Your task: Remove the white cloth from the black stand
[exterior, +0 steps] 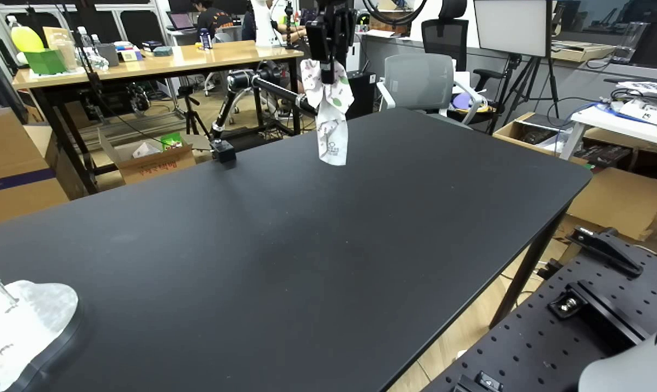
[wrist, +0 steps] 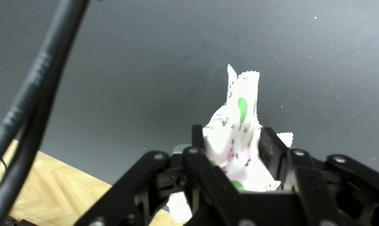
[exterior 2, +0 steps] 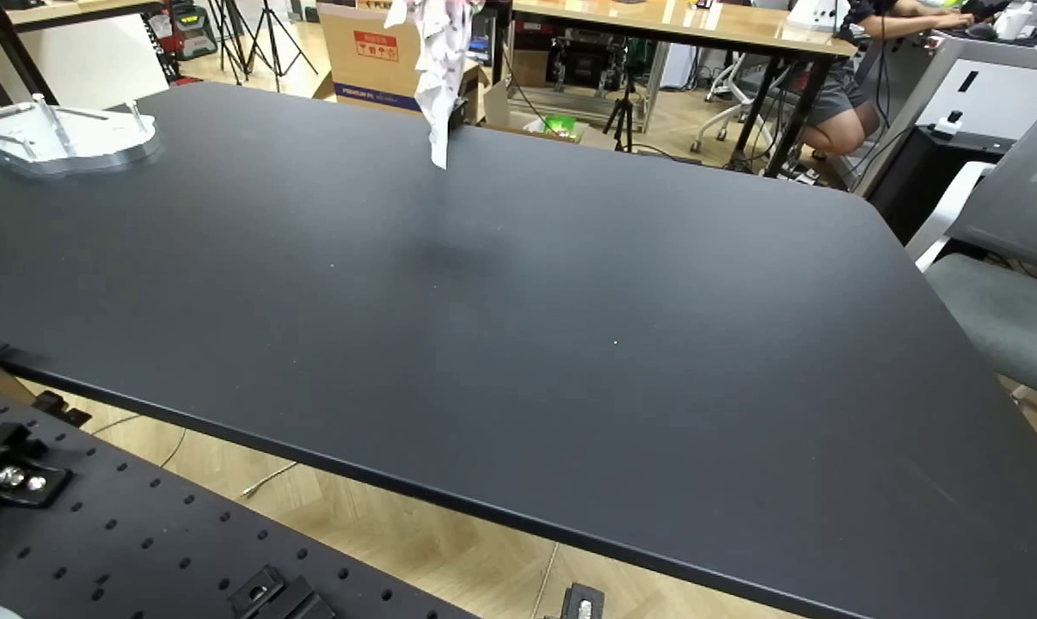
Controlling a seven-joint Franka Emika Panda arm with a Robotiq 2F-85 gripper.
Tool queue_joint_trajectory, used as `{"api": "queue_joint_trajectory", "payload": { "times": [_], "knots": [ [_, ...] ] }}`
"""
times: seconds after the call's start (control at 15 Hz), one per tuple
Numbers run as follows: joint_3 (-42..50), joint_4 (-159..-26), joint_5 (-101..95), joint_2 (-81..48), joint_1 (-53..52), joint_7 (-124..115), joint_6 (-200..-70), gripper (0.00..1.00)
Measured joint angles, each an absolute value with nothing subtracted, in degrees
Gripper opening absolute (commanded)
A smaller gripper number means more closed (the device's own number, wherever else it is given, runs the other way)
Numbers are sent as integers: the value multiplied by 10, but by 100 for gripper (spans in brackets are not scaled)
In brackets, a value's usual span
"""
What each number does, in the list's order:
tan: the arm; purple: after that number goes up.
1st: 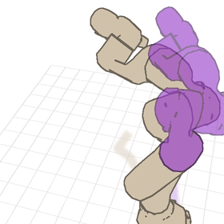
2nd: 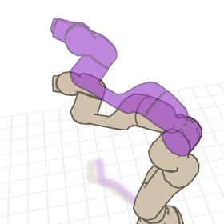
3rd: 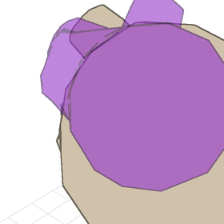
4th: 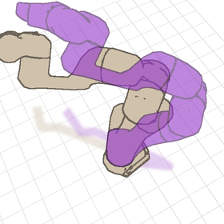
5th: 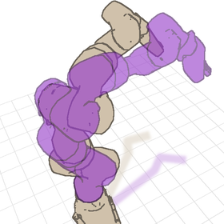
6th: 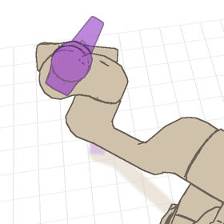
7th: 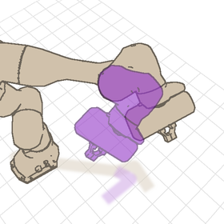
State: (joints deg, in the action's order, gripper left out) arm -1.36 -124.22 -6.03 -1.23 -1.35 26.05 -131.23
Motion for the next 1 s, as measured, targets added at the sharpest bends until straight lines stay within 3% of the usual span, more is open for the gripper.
{"api": "queue_joint_trajectory", "payload": {
  "times": [0.13,0.27,1.0],
  "knots": [
    [-13,-1240,-59,-12,-13,261,-1312,5],
    [-13,-1238,-57,-12,-12,261,-1312,0],
    [-15,-1245,12,14,-13,316,-1196,1]
  ]
}}
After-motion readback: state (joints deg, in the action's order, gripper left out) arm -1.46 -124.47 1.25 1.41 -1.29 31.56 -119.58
